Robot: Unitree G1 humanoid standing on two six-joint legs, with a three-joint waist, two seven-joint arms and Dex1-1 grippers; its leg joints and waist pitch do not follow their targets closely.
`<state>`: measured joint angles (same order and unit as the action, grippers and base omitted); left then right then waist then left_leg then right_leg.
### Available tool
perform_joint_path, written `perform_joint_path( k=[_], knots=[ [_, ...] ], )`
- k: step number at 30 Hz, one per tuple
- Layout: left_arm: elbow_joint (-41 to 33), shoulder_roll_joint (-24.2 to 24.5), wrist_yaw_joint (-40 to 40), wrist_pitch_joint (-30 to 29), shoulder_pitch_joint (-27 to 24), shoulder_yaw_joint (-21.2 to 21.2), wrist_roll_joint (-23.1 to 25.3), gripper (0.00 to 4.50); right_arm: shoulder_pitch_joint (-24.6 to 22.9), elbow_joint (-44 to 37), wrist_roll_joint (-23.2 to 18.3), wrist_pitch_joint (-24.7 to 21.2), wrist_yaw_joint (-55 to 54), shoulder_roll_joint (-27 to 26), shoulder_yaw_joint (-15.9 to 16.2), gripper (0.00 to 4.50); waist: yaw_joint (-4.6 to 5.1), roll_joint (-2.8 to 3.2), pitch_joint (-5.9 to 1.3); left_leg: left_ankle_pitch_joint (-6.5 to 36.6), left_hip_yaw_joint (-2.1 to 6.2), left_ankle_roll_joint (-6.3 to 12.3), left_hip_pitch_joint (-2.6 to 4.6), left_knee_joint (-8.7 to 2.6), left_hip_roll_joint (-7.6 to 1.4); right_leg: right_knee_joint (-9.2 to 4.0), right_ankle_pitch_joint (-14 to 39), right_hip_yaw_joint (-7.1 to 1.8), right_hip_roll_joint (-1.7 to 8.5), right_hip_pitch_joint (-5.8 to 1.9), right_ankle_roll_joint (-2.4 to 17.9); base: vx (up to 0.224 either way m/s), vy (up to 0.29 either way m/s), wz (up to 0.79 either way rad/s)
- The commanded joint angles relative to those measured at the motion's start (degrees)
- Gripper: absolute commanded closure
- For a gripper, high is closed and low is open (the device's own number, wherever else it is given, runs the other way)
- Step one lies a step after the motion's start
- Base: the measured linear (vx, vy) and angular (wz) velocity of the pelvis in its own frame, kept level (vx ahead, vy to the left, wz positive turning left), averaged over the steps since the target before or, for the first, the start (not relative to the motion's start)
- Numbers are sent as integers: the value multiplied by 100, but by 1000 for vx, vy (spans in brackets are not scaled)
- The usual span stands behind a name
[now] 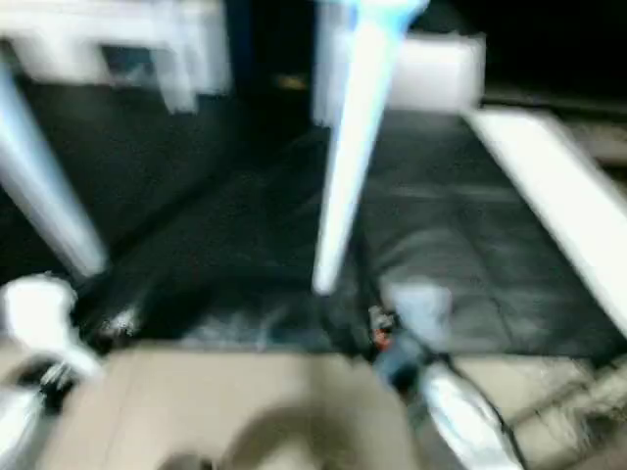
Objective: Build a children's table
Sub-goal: Flip table
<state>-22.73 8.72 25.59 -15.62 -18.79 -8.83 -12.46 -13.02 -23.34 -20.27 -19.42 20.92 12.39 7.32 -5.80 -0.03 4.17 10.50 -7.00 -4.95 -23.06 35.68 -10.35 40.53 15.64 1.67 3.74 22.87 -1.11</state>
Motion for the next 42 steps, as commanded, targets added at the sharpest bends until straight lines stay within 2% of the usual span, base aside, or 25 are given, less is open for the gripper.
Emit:
perform_joint_path(
  k=[1,2,3,5,6,7,8,9,10,11,12,13,14,15,16,17,18,20,23,25,30,34,38,39,42],
  knots=[
    [-124,79,-58,-20,47,98,132,121,29,-24,14,-127,107,60,69,75,43,1,-437,-1556,-36,459,-115,-193,55,-701,-1362,-67,-10,104,1054,0,0,0],
    [-147,70,-51,-25,6,132,137,121,44,-26,12,-154,145,88,99,75,95,54,-516,-1762,-68,780,-222,-142,147,-634,-2691,85,-93,187,1438,0,0,0],
    [-142,56,-43,-8,-14,156,155,121,62,-19,14,-175,170,106,120,75,107,88,-580,-1654,-69,959,-260,-109,177,-640,-2909,122,-52,187,1573,-77,20,-3],
    [-143,11,-37,39,-83,199,162,121,71,-4,-13,-221,282,168,177,75,158,184,-500,670,-61,1046,-218,-217,11,-942,-487,183,128,234,1650,-119,29,-4],
    [-150,-9,-31,54,-151,254,145,121,69,29,-41,-220,382,217,216,75,231,181,-323,2846,-30,478,2,-262,-99,-1099,2398,270,194,264,1053,-165,68,-10],
    [-154,-17,-29,59,-181,279,135,121,67,44,-54,-219,425,238,233,75,336,168,-148,3906,1,125,123,-270,-128,-1235,3588,466,117,362,494,-210,57,-24],
    [-192,-23,1,95,-306,377,93,121,53,89,-73,-206,539,300,290,75,-62,350,-112,5883,-111,-501,-966,-1265,-365,759,2472,648,-75,-828,183,-210,57,-24],
    [-217,-3,30,96,-366,423,66,121,38,100,-72,-193,589,326,321,75,-303,288,-18,5951,-505,-556,-1156,-1379,-279,777,2145,700,-210,-831,279,-194,30,-4],
    [-231,10,49,96,-402,450,49,121,29,106,-71,-184,619,342,340,75,-560,255,-197,4531,-866,-426,-1087,-1047,-261,944,3395,104,-81,-835,137,-79,-69,24],
    [-227,45,92,58,-425,478,-5,121,8,98,-102,-231,686,356,368,75,-78,-502,-188,1638,-300,-293,378,1168,-173,-1083,7272,-375,673,791,-319,-79,-69,24],
    [-215,68,109,46,-446,486,-7,121,4,102,-96,-227,725,371,389,75,-105,-82,-44,749,20,97,211,1231,-71,-1417,7678,-729,979,668,113,32,-131,16],
    [-214,71,112,45,-449,487,-6,121,4,103,-96,-227,729,374,392,75,-183,-164,52,497,164,195,-190,1150,-16,-1331,7251,-930,853,254,412,0,0,0],
    [-195,118,166,25,-478,512,8,121,14,134,-114,-255,777,400,422,75,-254,-206,122,680,371,-6,-89,1064,74,-1090,6224,-805,722,-3,758,-83,53,29],
    [-186,138,192,18,-484,524,11,121,21,151,-126,-277,790,406,429,75,-173,-102,101,1819,343,-206,468,722,7,-947,5186,-401,527,269,858,-112,97,24],
    [-136,162,201,-41,-488,536,11,121,57,239,-98,-268,816,408,453,75,-85,106,-5,3455,460,-525,329,-35,-162,-525,3329,-160,161,19,903,-125,104,13],
    [-25,202,156,-88,-464,556,92,121,104,369,-104,-286,851,390,464,75,-37,183,-14,4497,563,-526,213,-553,-286,-380,1920,-96,67,-239,715,-33,64,-5],
    [299,285,15,-435,-358,613,218,121,188,681,-122,-320,935,346,490,75,-4,211,-94,4491,573,-448,237,-608,-286,-368,1263,-77,110,-353,673,-56,124,-9],
    [592,376,-21,-726,-255,688,272,119,249,944,-115,-341,992,317,531,54,155,193,-106,3674,468,-294,276,-775,-167,-713,586,-88,268,-533,504,-46,112,-7],
    [1532,495,-40,-1021,55,814,480,93,465,1875,149,-313,850,134,665,36,281,146,-65,3527,406,-468,241,-821,-102,-979,1850,-77,384,-553,456,-73,82,-18],
    [2273,418,-238,-1087,343,765,572,87,677,2695,379,-192,654,-59,693,17,367,113,-91,3313,359,-482,312,-716,-81,-1183,2654,-91,550,-468,530,-64,40,-13],
    [4696,217,-758,-691,1384,773,899,49,1609,5413,1123,262,-72,-510,853,0,413,99,-108,2576,305,-332,231,-735,-118,-1158,2065,-95,573,-448,821,-58,11,-7],
    [6026,76,-790,-388,2002,791,895,39,2039,6836,963,335,-508,-815,457,0,368,51,-90,2641,227,-164,346,-699,-161,-1287,2835,-141,677,-352,854,0,0,0],
    [6958,17,-1004,-327,2371,635,879,39,2268,7936,1086,480,-1001,-867,278,0,304,37,-118,2155,105,-87,334,-741,-210,-1231,2242,-136,652,-345,1015,0,0,0],
    [7210,15,-1034,-293,2455,616,905,39,2338,8235,1166,426,-1102,-878,279,0,290,106,-124,2174,103,-91,333,-744,-222,-1220,2213,-137,664,-352,1027,0,0,0],
    [7603,-13,-910,-269,2570,645,942,39,2366,8674,1253,360,-1293,-900,230,0,323,99,-168,2237,96,-176,237,-804,-224,-1149,1962,-77,612,-400,941,0,0,0]
  ],
)
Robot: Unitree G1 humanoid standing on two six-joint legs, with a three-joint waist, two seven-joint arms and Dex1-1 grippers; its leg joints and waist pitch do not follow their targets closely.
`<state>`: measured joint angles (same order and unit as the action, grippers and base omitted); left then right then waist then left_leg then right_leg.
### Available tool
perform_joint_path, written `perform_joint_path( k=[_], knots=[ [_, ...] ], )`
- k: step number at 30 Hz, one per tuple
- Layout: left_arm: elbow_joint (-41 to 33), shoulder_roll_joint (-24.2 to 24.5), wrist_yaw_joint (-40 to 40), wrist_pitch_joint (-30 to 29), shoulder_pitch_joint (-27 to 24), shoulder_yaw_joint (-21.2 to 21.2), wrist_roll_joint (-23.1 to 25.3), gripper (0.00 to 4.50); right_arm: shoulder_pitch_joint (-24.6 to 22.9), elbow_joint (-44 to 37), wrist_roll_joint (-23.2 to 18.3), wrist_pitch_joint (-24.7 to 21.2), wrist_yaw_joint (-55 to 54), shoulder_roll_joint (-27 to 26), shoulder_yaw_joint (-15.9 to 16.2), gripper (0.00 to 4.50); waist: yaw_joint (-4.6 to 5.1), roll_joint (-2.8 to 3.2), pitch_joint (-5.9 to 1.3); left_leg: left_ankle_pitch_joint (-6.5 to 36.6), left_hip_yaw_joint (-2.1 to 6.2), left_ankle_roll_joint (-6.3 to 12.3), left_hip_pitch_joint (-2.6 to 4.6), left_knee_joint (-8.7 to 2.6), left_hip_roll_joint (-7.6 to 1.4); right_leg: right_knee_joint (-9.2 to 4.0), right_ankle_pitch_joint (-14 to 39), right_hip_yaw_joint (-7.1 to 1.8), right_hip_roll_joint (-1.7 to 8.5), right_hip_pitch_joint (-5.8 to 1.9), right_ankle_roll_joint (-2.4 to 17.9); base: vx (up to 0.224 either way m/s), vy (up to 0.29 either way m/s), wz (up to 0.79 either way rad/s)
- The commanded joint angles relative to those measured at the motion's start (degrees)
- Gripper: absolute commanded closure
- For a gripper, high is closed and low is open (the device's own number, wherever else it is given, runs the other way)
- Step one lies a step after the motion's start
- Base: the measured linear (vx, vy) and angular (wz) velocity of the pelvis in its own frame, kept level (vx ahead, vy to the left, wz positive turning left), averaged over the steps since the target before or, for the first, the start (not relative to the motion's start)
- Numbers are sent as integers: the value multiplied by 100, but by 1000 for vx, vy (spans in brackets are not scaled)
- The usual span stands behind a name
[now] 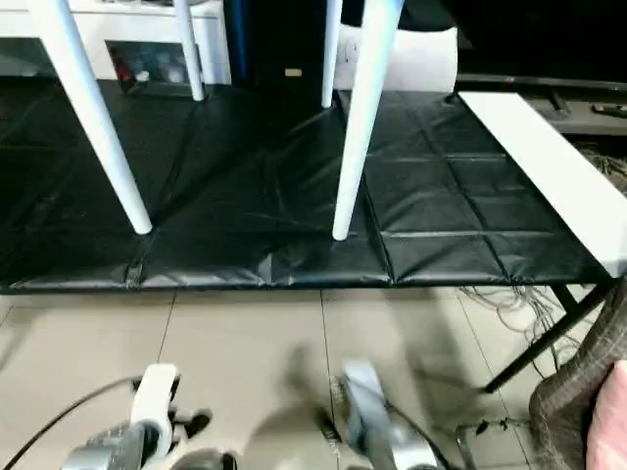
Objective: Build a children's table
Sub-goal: Flip table
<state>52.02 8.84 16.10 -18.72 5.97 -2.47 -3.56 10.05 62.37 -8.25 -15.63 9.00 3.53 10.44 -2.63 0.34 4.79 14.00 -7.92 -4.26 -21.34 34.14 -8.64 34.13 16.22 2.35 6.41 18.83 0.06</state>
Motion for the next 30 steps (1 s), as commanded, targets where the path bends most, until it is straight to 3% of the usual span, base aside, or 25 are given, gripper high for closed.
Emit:
perform_joint_path(
  k=[1,3,4,5,6,7,12,16,19,22,23,26,28,30],
  knots=[
    [208,-37,49,92,113,7,57,39,71,177,43,-86,-150,-24,-109,0,9,78,-274,1801,178,-218,59,-651,-408,-466,1536,-148,328,13,860,0,0,0],
    [366,-66,-14,98,161,-23,57,39,99,340,31,-197,-247,-36,-176,0,14,103,-261,2255,150,-250,79,-679,-419,-478,1657,-142,312,79,884,0,0,0],
    [438,-74,-38,110,184,-31,60,39,112,408,37,-204,-283,-42,-200,0,21,88,-248,2576,150,-318,97,-677,-416,-516,1988,-154,337,120,821,0,0,0],
    [720,-91,-43,206,273,4,90,39,187,640,115,-126,-265,-58,-157,0,18,100,-290,2584,158,-318,104,-646,-410,-536,2081,-174,374,126,786,0,0,0],
    [878,-113,-62,289,312,33,120,39,210,745,158,-77,-241,-68,-127,0,21,113,-302,2539,157,-309,96,-638,-406,-542,2056,-180,378,132,782,0,0,0],
    [945,-125,-76,329,327,45,134,39,215,784,172,-55,-230,-73,-119,0,26,87,-288,2440,151,-281,63,-653,-410,-548,1989,-176,373,128,757,0,0,0],
    [1094,-152,-118,385,377,15,132,39,230,861,198,1,-222,-92,-158,0,-9,76,-324,2084,78,-64,77,-627,-445,-523,1609,-203,365,155,923,0,0,0],
    [1094,-152,-118,385,377,15,132,39,230,861,198,1,-222,-92,-158,0,-33,94,-385,1569,10,65,42,-625,-475,-446,1008,-168,312,113,1040,27,-8,-2],
    [1094,-152,-118,385,377,15,132,39,230,861,198,1,-222,-92,-158,0,-27,93,-404,1873,-16,-17,35,-626,-472,-457,1209,-161,301,137,967,37,-9,-4],
    [1094,-152,-118,385,377,15,132,39,230,861,198,1,-222,-92,-158,0,-26,97,-451,1433,-33,51,-4,-600,-475,-395,542,-155,276,110,1022,62,-10,-8],
    [1094,-152,-118,385,377,15,132,39,230,861,198,1,-222,-92,-158,0,-26,98,-487,947,-61,180,-18,-552,-465,-317,-246,-142,250,87,1142,66,-7,-8],
    [1094,-152,-118,385,377,15,132,39,230,861,198,1,-222,-92,-158,0,-34,90,-511,551,-111,445,-5,-480,-444,-241,-1157,-130,232,80,1363,69,-2,-4],
    [1094,-152,-118,385,377,15,132,39,230,861,198,1,-222,-92,-158,0,-40,86,-514,488,-125,542,6,-463,-445,-239,-1272,-132,246,76,1426,28,-1,-1],
    [1094,-152,-118,385,377,15,132,39,230,861,198,1,-222,-92,-158,0,-44,86,-491,627,-134,602,12,-483,-459,-267,-1026,-134,259,73,1459,0,0,0]
  ],
)
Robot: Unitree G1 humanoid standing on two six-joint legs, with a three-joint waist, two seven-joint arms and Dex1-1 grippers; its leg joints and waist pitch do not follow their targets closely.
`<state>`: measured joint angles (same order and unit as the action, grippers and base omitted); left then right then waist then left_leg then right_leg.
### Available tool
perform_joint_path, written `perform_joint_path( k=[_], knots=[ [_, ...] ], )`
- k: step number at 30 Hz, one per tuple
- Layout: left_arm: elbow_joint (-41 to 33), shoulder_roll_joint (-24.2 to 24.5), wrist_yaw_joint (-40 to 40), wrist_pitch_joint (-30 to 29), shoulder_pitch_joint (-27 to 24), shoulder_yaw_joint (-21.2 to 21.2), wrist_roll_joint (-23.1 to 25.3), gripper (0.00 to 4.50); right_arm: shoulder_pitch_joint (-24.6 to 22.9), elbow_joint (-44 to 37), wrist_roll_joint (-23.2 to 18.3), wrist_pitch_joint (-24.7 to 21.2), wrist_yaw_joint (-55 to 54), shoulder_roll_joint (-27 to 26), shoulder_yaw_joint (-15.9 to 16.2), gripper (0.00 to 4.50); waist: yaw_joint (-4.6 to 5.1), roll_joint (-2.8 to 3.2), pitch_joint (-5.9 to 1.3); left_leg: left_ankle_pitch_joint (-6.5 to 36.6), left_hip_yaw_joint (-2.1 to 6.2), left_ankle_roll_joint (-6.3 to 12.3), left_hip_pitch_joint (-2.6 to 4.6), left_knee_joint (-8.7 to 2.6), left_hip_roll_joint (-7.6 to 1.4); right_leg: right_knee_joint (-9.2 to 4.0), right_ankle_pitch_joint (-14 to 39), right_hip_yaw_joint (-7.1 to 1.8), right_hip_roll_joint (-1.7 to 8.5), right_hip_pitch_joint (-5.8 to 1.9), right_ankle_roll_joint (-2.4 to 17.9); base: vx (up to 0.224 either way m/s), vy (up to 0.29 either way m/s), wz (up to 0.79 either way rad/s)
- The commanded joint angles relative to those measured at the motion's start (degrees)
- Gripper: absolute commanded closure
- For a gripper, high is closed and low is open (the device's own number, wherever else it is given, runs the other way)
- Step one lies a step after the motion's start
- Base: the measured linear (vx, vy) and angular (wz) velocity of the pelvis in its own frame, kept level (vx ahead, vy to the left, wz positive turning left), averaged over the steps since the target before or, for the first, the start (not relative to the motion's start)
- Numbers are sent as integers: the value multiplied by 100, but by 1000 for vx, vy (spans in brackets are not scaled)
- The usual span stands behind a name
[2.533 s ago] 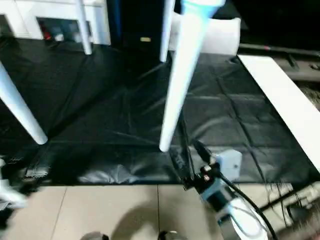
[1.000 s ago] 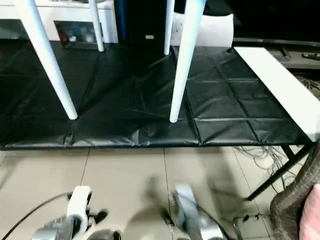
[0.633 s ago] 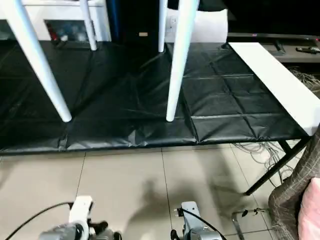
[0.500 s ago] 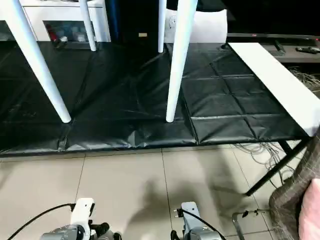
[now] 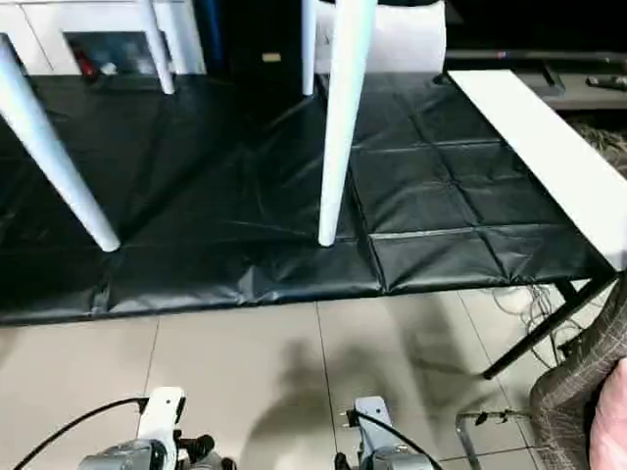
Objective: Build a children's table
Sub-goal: Flip table
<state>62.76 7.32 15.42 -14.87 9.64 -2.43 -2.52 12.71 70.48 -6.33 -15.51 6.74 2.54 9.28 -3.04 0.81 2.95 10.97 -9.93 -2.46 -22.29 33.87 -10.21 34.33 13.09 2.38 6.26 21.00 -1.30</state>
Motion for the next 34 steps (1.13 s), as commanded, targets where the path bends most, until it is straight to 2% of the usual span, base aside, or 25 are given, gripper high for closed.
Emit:
perform_joint_path(
  k=[1,2,5,8,10,14,16,17,20,24,30,34],
  knots=[
    [19,0,-50,0,10,11,28,39,-35,50,6,-11,4,8,-42,0,-4,45,-290,1129,67,370,117,-482,-317,-316,-397,-143,275,-135,1578,0,0,0],
    [19,0,-50,0,10,11,28,39,-35,50,6,-11,4,8,-42,0,0,45,-280,1240,69,324,118,-496,-322,-331,-223,-146,273,-133,1559,0,0,0],
    [19,0,-50,0,10,11,28,39,-35,50,6,-11,4,8,-42,0,13,58,-218,2092,91,-83,161,-581,-336,-439,950,-176,267,-70,1347,0,0,0],
    [19,0,-50,0,10,11,28,39,-35,50,6,-11,4,8,-42,0,19,53,-207,2336,117,-251,158,-605,-330,-482,1365,-196,278,-46,1160,0,0,0],
    [19,0,-50,0,10,11,28,39,-35,50,6,-11,4,8,-42,0,21,49,-207,2340,120,-273,153,-609,-329,-486,1371,-199,275,-35,1116,0,0,0],
    [19,0,-50,0,10,11,28,39,-35,50,6,-11,4,8,-42,0,16,52,-230,2112,108,-232,142,-594,-328,-453,979,-199,264,-43,1173,0,0,0],
    [19,0,-50,0,10,11,28,39,-35,50,6,-11,4,8,-42,0,15,45,-242,1914,99,-169,124,-581,-322,-424,694,-193,258,-65,1227,0,0,0],
    [19,0,-50,0,10,11,28,39,-35,50,6,-11,4,8,-42,0,14,47,-253,1717,88,-97,119,-566,-320,-398,393,-183,252,-80,1291,0,0,0],
    [19,0,-50,0,10,11,28,39,-35,50,6,-11,4,8,-42,0,10,48,-264,1529,75,10,123,-552,-320,-380,131,-173,253,-98,1375,0,0,0],
    [19,0,-50,0,10,11,28,39,-35,50,6,-11,4,8,-42,0,11,48,-251,1594,71,22,126,-560,-325,-394,236,-174,259,-98,1402,0,0,0],
    [19,0,-50,0,10,11,28,39,-35,50,6,-11,4,8,-42,0,13,52,-226,1926,82,-117,141,-593,-333,-445,747,-190,265,-68,1300,0,0,0],
    [19,0,-50,0,10,11,28,39,-35,50,6,-11,4,8,-42,0,15,48,-236,1848,82,-124,133,-588,-331,-430,601,-189,259,-74,1295,0,0,0]
  ],
)
